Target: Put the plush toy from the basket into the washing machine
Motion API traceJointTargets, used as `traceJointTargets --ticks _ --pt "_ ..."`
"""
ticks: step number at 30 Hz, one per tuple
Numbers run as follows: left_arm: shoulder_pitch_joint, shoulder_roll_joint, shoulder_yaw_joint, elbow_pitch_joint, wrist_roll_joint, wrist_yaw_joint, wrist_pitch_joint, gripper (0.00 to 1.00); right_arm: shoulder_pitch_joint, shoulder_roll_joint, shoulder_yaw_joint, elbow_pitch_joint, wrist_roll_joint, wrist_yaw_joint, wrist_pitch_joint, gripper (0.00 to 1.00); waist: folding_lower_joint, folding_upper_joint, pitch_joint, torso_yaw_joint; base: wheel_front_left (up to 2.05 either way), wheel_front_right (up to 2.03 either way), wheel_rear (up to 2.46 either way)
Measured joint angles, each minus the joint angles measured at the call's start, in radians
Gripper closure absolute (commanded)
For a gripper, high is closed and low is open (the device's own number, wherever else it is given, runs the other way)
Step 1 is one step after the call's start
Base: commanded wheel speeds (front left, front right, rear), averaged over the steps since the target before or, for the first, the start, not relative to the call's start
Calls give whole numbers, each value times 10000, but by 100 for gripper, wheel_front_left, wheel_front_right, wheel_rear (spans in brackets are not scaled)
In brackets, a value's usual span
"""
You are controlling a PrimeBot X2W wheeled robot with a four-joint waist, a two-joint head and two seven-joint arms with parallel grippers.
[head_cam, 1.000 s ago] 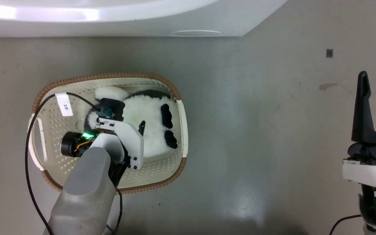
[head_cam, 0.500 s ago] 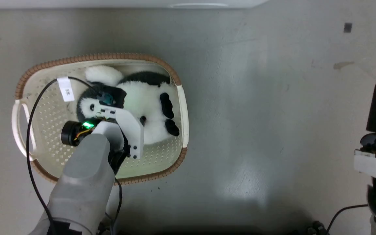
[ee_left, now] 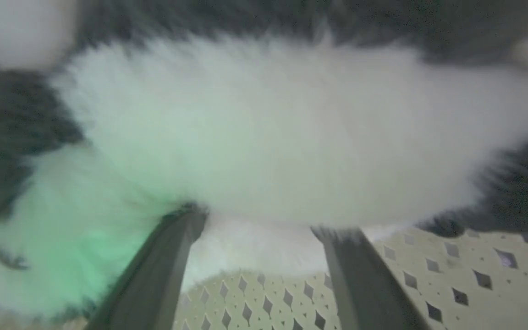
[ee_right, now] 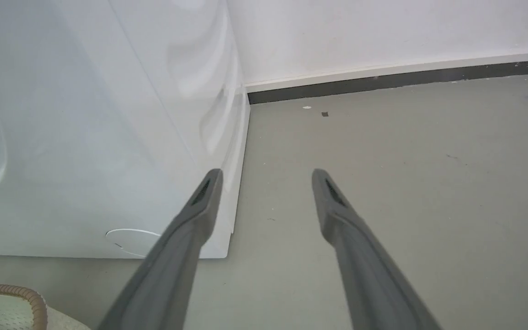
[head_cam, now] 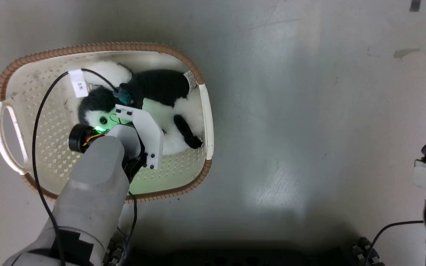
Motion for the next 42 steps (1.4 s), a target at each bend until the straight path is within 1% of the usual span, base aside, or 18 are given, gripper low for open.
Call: traceJointTargets --ticks 1,2,10,17,19,23,28,35,36,37,38,42 --pt "-81 2 -98 102 0 -36 21 92 -26 0 -17 -17 35 0 -23 0 0 0 63 -3 0 0 0" --pt "-164 0 -161 192 -21 -56 12 100 -45 0 -36 -36 48 0 -36 0 0 0 128 -1 0 0 0" --pt "-664 4 -593 907 -462 -169 17 100 -285 0 -90 -92 257 0 -169 0 1 0 437 -2 0 0 0" --pt "-448 36 -874 1104 -773 -163 -295 100 -327 0 -38 128 389 0 -211 0 1 0 -117 -53 0 0 0" --pt "-300 82 -1024 1118 -823 -161 -529 100 -326 0 12 255 428 0 -209 0 1 0 -356 -69 0 0 0" --pt "35 146 -1212 1095 -1147 -148 -999 100 -312 0 98 568 579 0 -211 0 1 0 -955 -104 0 0 0" --pt "643 378 -1593 930 -1532 -140 -1586 100 -110 0 376 1009 696 0 -211 0 0 0 -1898 -149 0 0 0" --pt "1553 577 -2278 345 -2226 -138 -2591 100 495 0 663 1588 872 0 -213 0 0 0 -3395 -146 0 0 0" --pt "1783 652 -2466 180 -2462 -138 -2920 100 664 0 732 1745 928 0 -213 0 0 0 -3829 -135 0 0 0" --pt "1783 652 -2466 180 -2462 -138 -2920 100 664 0 732 1745 928 0 -213 0 0 0 -3829 -135 0 0 0" --pt "2021 742 -2671 33 -2615 -138 -3254 100 847 0 734 1837 986 0 -213 0 0 0 -4262 -123 0 0 0" --pt "2429 882 -2984 -293 -2955 -138 -3893 100 1222 0 546 2090 1312 -2 -211 0 -1 0 -5088 -65 0 0 0"
